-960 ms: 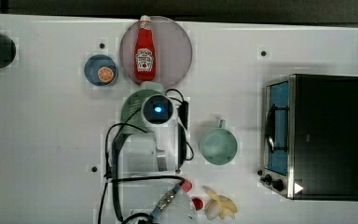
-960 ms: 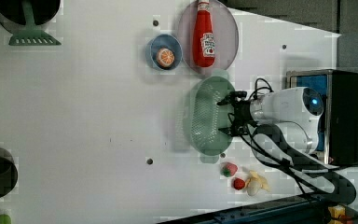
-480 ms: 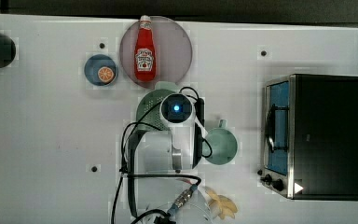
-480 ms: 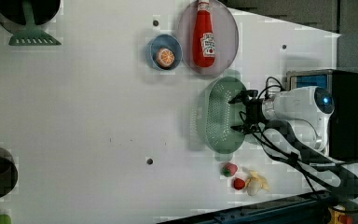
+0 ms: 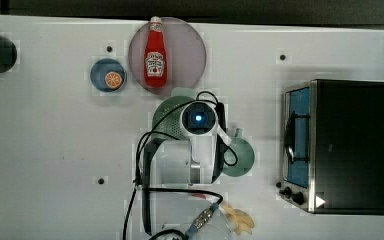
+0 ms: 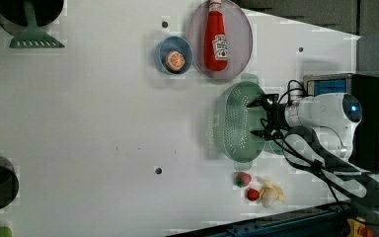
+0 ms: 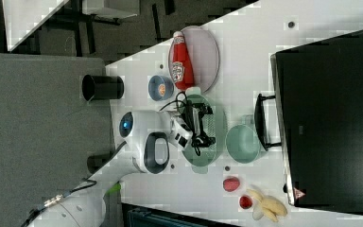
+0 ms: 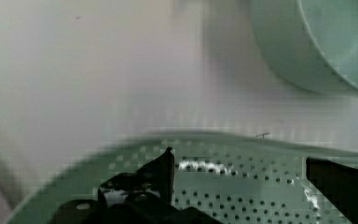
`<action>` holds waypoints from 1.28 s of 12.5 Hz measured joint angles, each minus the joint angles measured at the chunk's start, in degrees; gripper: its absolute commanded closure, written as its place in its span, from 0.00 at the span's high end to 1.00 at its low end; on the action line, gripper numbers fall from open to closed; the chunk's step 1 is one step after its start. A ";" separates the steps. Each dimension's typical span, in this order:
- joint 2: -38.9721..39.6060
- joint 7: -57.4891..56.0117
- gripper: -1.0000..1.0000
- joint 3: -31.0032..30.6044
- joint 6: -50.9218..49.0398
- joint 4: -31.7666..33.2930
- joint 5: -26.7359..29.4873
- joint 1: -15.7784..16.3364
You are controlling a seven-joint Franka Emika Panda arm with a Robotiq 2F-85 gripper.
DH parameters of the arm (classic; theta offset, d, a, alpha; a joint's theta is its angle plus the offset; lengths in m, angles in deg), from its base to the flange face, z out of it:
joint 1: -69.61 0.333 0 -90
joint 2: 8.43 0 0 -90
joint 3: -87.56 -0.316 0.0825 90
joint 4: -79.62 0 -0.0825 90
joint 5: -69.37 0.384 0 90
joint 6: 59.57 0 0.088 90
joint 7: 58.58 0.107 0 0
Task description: Drag strainer left to right.
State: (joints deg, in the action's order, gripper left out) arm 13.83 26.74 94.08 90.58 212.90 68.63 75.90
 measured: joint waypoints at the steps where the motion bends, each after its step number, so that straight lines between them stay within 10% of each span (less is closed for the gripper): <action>1: -1.12 -1.15 1.00 -1.10 -0.28 0.22 -0.37 -0.37; 6: -10.30 -16.53 1.00 -5.23 -12.20 -3.13 0.42 0.74; 16: -18.32 -45.82 1.00 4.63 -49.23 -41.29 -1.52 0.27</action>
State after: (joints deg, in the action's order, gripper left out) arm -4.50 -19.08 98.70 41.35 171.60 67.11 76.17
